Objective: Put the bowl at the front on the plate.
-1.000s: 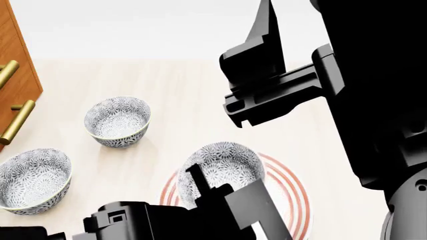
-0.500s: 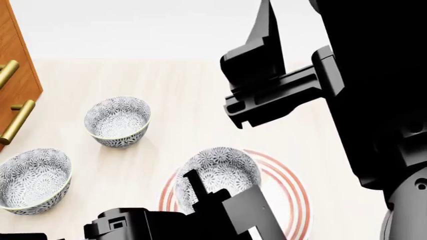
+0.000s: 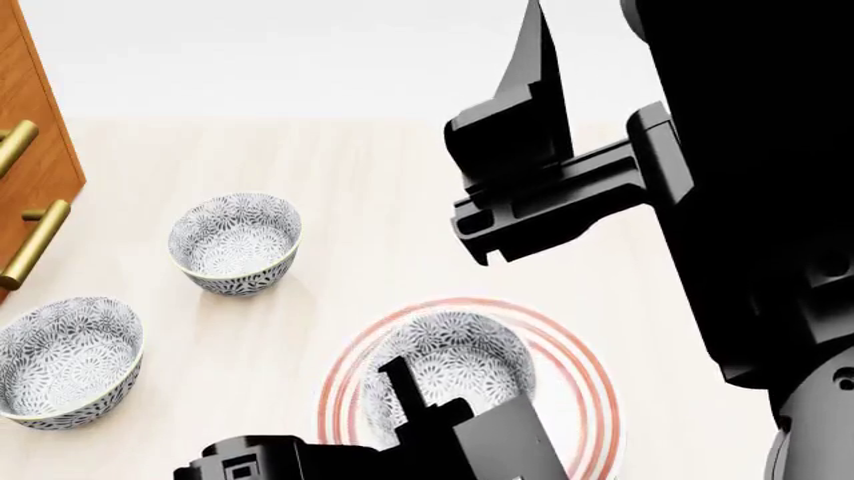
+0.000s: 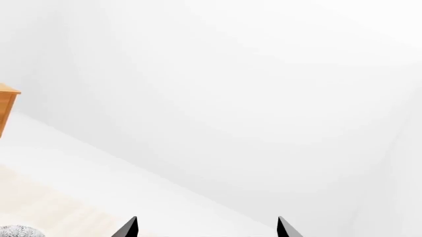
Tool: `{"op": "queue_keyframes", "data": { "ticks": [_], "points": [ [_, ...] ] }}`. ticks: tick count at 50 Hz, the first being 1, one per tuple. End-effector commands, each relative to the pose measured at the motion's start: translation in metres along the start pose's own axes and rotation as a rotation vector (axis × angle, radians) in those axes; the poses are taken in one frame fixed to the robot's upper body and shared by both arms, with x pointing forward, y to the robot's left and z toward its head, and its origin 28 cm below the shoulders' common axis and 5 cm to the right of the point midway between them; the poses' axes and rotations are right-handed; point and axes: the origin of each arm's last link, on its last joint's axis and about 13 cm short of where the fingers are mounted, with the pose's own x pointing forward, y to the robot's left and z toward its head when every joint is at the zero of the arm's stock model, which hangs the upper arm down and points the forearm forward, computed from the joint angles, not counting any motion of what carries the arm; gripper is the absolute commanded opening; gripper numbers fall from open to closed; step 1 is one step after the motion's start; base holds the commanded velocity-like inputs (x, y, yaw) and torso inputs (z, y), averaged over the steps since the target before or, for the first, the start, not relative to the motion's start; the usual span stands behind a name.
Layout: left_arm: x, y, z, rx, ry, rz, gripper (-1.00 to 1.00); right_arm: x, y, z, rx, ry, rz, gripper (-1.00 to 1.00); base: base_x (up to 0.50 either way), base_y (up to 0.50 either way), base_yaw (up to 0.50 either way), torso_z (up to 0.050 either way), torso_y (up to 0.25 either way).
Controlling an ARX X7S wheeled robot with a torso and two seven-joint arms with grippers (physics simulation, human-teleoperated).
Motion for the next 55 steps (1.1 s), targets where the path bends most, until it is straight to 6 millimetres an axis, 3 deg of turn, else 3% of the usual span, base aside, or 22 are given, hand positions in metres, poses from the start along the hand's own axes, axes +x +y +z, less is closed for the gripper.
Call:
{"op": "queue_keyframes", "data": {
  "ticks": [1,38,39,55],
  "points": [
    [0.0,-0.002,0.001,0.017,-0.018,0.009,-1.0,-0.001,0.0,-0.001,0.003,-0.001,0.002,1.0,0.0,0.0,0.0,0.0,0.0],
    [0.005,-0.008,-0.009,0.033,-0.018,0.042,-1.0,-0.003,0.001,-0.005,0.012,0.0,-0.002,1.0,0.0,0.0,0.0,0.0,0.001],
    [0.005,-0.008,-0.009,0.035,-0.022,0.044,1.0,-0.003,0.001,-0.005,0.013,0.0,-0.002,1.0,0.0,0.0,0.0,0.0,0.0],
    [0.005,-0.007,-0.007,0.037,-0.042,0.043,1.0,-0.002,0.002,-0.006,0.014,-0.003,0.002,1.0,0.0,0.0,0.0,0.0,0.0]
  ]
}}
